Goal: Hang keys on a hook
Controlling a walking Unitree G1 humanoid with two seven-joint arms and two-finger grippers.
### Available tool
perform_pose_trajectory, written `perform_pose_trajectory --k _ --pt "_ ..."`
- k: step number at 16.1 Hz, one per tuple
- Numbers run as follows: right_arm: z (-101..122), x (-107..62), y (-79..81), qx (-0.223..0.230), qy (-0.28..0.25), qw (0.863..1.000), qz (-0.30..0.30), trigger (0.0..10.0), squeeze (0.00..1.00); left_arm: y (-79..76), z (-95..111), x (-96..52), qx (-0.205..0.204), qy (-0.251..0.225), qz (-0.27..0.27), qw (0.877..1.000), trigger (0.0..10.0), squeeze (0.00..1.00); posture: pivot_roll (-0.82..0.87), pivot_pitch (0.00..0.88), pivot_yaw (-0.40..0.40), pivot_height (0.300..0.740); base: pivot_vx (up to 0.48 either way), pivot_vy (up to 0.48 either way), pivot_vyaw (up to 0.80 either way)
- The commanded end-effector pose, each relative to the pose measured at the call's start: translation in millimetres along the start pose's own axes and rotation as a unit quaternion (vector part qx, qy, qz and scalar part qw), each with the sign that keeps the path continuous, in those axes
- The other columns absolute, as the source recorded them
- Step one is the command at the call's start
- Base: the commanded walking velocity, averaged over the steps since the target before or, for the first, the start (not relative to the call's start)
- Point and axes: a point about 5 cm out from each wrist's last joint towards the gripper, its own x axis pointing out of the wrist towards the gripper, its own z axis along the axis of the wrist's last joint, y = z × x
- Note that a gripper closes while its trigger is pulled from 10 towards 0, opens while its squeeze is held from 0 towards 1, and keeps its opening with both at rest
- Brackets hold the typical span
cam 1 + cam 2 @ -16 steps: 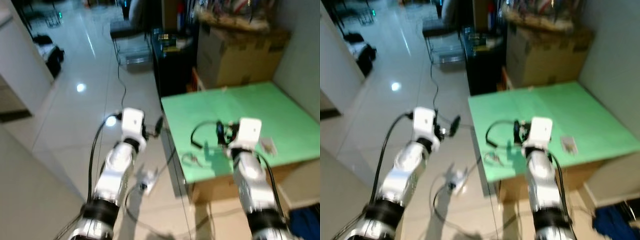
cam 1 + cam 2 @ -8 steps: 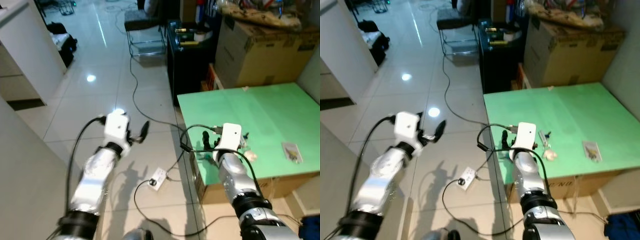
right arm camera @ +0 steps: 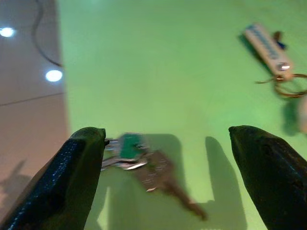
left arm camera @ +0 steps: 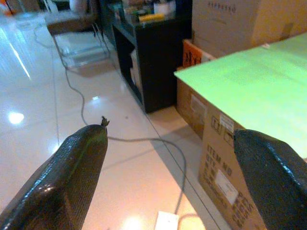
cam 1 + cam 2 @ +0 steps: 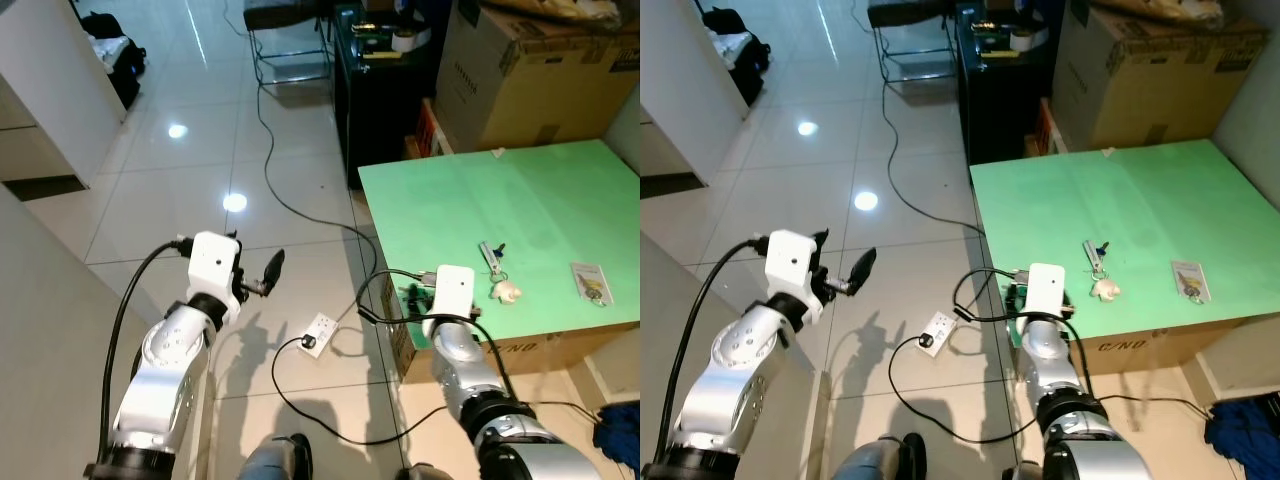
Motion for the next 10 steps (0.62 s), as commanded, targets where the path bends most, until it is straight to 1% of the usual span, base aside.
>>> perform_pose_trajectory --k 1,4,7,8,9,10 --pt "-1.9 -0.4 -0.8 -0.017 -0.005 1.000 -0.006 10.0 0.00 -2.9 0.2 -4.2 -0.007 0.005 -0.007 1.000 10.0 0.00 0.11 0.210 0.096 0.740 0.000 0.000 0.00" --pt "-2.3 1.0 -6.3 -0.018 -0.003 1.000 -0.011 10.0 0.00 -3.9 -0.3 -7.7 -0.009 0.011 -0.007 1.000 10.0 0.00 0.12 0.223 0.098 0.740 0.000 0.000 0.00" --pt "7.4 5.0 -9.2 -0.028 -0.019 0.999 -0.006 10.0 0.00 -3.1 0.8 -10.3 -0.009 0.016 -0.005 1.000 10.0 0.00 0.13 0.226 0.099 0.740 0.000 0.000 0.00" --pt "9.1 5.8 -10.0 -0.031 -0.022 0.999 -0.006 9.7 0.00 -3.2 1.0 -10.5 -0.009 0.017 -0.004 1.000 10.0 0.00 0.12 0.226 0.097 0.740 0.000 0.000 0.00" --pt "11.2 6.5 -11.7 -0.039 -0.028 0.999 -0.009 10.0 0.00 -3.8 0.9 -10.6 -0.010 0.017 -0.004 1.000 10.0 0.00 0.12 0.226 0.096 0.740 0.000 0.000 0.00" --pt "12.7 7.0 -12.6 -0.045 -0.031 0.998 -0.010 10.0 0.00 -4.7 0.8 -10.6 -0.011 0.018 -0.004 1.000 10.0 0.00 0.12 0.227 0.094 0.740 0.000 0.000 0.00"
